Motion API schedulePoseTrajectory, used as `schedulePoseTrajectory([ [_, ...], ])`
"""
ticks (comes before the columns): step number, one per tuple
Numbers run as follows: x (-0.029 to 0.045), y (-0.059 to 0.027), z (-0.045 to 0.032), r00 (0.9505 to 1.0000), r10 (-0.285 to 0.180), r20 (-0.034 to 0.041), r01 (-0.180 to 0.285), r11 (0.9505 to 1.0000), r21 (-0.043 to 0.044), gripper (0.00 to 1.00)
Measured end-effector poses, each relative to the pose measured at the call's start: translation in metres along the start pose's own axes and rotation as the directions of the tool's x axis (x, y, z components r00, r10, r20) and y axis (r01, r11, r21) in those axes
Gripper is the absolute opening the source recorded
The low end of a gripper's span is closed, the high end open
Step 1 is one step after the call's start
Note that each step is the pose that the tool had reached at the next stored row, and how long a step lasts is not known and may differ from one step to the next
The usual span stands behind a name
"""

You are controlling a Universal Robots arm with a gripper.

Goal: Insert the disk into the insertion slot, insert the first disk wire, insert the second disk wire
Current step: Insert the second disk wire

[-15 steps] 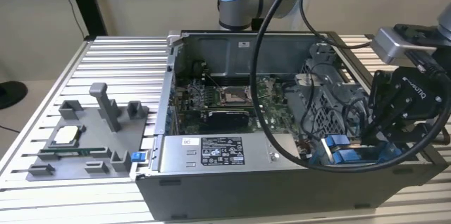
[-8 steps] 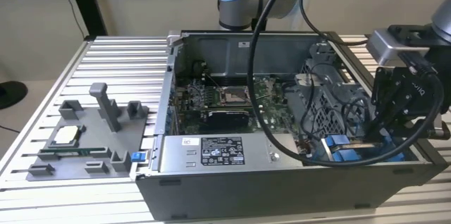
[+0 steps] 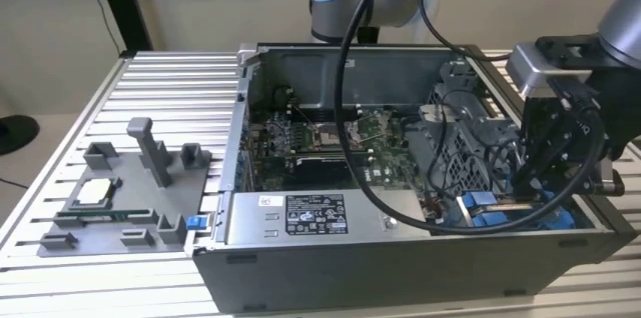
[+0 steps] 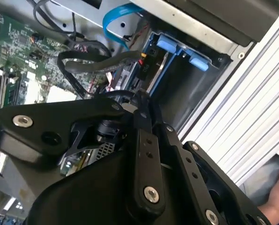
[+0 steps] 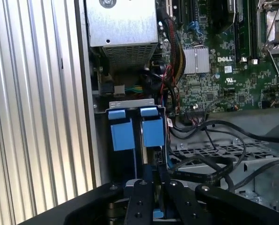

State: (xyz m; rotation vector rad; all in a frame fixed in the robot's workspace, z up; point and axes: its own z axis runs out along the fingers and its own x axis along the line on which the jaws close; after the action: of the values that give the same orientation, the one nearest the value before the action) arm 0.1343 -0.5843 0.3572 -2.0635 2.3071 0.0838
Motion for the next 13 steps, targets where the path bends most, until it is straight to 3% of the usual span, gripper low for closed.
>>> schedulePoseTrajectory([
  [3, -0.0001, 0.0006, 0.0000, 1.0000, -0.001, 0.0076, 0.001, 1.0000, 0.0061, 0.00],
  [8, 0.0000, 0.0006, 0.0014, 1.0000, -0.002, 0.0091, 0.001, 0.9999, 0.0141, 0.00],
  [13, -0.0010, 0.0007, 0.0022, 1.0000, -0.004, 0.0092, 0.003, 0.9999, 0.0158, 0.00],
])
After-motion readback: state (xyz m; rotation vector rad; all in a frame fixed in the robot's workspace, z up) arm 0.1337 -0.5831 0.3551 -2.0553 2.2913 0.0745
